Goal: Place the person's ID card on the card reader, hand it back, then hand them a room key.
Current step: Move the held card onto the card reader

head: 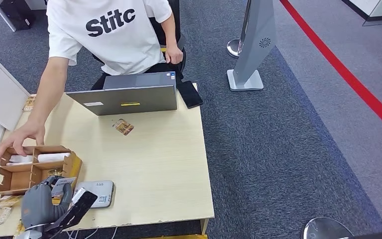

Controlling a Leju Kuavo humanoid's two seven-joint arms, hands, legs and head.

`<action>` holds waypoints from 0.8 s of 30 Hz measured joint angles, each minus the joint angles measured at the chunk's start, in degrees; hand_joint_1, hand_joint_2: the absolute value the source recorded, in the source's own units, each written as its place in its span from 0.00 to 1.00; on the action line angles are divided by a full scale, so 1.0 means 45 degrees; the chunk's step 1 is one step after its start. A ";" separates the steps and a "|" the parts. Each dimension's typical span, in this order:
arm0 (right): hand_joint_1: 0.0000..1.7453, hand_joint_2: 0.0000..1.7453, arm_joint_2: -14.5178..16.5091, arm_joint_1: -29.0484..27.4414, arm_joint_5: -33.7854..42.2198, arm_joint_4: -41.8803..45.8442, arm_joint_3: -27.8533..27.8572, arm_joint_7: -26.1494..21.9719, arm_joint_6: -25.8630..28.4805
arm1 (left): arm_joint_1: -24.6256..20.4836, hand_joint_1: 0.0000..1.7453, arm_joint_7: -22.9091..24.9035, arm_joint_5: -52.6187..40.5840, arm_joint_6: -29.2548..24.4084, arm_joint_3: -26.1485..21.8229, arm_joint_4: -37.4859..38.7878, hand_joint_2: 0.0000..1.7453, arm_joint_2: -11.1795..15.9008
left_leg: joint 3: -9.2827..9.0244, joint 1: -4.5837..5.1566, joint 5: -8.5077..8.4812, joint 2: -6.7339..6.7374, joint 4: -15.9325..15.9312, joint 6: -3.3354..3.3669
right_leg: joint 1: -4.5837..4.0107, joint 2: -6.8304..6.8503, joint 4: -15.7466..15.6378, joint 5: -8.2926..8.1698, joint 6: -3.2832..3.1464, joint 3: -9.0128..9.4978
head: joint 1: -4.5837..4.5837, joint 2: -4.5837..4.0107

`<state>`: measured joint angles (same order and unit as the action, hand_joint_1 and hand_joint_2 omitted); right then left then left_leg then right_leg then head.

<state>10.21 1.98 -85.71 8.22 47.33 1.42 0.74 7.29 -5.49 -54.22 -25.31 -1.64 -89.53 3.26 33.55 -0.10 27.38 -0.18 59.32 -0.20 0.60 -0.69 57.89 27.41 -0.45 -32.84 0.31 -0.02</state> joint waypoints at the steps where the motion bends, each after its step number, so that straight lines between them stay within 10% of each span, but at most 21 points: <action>1: 0.00 1.00 0.0000 0.0000 -0.0001 0.0000 -0.0002 -0.0006 -0.0005 | -0.0013 1.00 -0.0078 0.0001 -0.0145 0.0005 0.0000 1.00 -0.0005 | 0.0000 0.0000 0.0000 0.0000 0.0000 0.0000 | 0.0000 0.0000 0.0000 0.0000 0.0000 0.0000 | 0.0000 0.0000; 24: 0.00 1.00 0.0000 0.0065 -0.0194 0.0000 -0.0108 -0.0067 -0.0180 | -0.0840 1.00 -0.0033 -0.0308 -0.0030 0.1200 0.1218 1.00 -0.0089 | 0.0001 0.0000 0.0000 -0.0002 0.0001 0.0000 | 0.0000 0.0001 0.0000 -0.0001 0.0000 -0.0001 | 0.0000 0.0001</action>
<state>10.21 2.27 -86.58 8.22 46.84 1.11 -0.07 3.51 -5.64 -55.60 -25.45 3.75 -84.04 2.86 33.55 -0.10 27.38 -0.19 59.33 -0.20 0.60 -0.68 57.89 27.40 -0.45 -32.85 0.31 -0.01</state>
